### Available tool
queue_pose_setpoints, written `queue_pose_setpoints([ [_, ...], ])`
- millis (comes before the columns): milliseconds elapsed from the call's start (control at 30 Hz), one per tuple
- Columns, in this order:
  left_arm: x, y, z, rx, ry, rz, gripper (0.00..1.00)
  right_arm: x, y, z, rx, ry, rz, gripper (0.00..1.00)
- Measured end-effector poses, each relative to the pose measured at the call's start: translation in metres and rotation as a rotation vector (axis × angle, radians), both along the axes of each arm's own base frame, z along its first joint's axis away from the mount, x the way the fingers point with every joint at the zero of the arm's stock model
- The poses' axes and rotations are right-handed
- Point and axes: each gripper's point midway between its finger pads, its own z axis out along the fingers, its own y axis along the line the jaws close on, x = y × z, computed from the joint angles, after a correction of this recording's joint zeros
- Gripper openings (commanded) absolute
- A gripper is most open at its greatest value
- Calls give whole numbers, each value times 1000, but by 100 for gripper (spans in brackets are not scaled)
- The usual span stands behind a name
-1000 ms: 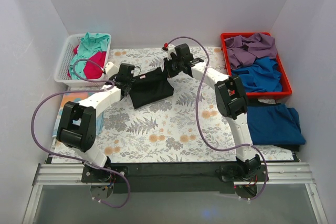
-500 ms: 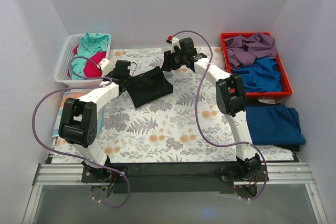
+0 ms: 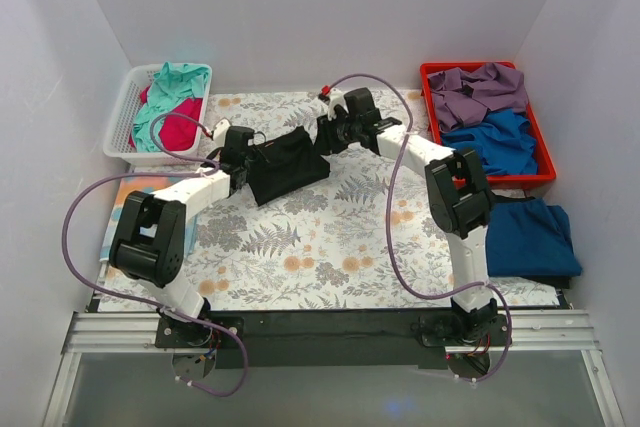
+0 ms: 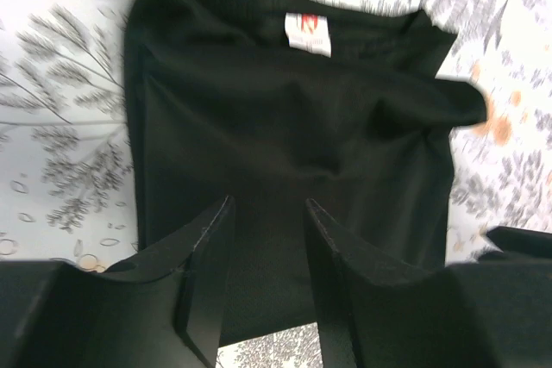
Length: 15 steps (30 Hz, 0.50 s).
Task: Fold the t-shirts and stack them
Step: Fold the long partially folded tshirt into a neat square
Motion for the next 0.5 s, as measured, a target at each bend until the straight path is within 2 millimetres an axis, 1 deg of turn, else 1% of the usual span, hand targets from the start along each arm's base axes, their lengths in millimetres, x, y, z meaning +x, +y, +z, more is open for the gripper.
queue_pose_setpoints([
  [100, -5, -10, -14, -16, 32, -40, 35, -12, 5, -26, -18, 62, 19, 22],
  [167, -7, -14, -19, -24, 46, -57, 35, -16, 5, -43, -30, 93, 24, 17],
  [300, -11, -18, -25, -30, 61, -77, 34, -20, 4, -69, -46, 138, 27, 14],
  [400, -15, -18, -32, -26, 78, -80, 34, -23, 3, -80, -48, 155, 24, 12],
  [500, -20, -17, -44, -14, 111, -80, 34, -25, 3, -82, -30, 147, 22, 11],
])
